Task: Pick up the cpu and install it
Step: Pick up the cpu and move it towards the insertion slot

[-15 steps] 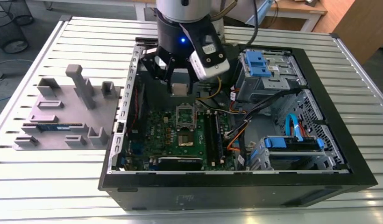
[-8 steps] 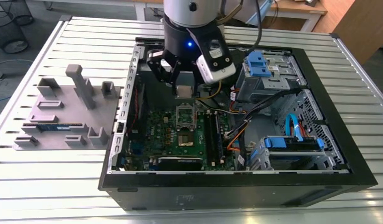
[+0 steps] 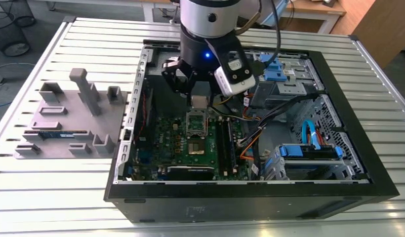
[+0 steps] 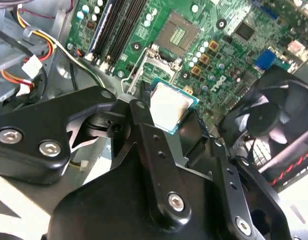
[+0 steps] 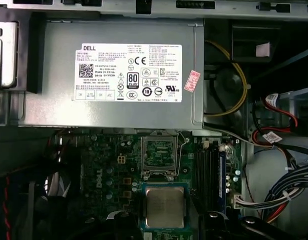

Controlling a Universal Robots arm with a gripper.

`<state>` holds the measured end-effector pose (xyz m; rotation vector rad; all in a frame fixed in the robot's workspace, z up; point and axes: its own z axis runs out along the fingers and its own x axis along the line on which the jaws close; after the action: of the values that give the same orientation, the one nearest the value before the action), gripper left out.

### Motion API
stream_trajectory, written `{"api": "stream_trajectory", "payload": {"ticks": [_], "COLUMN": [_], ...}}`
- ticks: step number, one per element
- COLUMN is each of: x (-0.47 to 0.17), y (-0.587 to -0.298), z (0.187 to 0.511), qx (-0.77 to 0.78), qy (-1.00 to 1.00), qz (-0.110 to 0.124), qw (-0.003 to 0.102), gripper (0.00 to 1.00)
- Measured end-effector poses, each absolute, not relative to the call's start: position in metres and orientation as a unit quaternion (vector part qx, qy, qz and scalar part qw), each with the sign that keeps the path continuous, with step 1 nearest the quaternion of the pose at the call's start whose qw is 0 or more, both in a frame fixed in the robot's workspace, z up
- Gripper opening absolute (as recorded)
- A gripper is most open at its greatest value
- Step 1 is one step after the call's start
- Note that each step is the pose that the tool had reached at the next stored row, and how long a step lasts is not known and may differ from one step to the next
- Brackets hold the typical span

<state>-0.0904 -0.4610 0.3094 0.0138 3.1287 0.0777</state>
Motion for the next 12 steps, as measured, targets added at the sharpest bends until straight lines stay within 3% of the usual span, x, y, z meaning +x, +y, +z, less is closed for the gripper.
{"api": "stream_trajectory", "payload": {"ticks": [12], "x": [-0.0888], "y": [-0.4716], "z": [0.3000], "qx": [0.004], "qy": [1.000], "qz": [0.025], "qw": [0.006], "gripper": [0.47]}}
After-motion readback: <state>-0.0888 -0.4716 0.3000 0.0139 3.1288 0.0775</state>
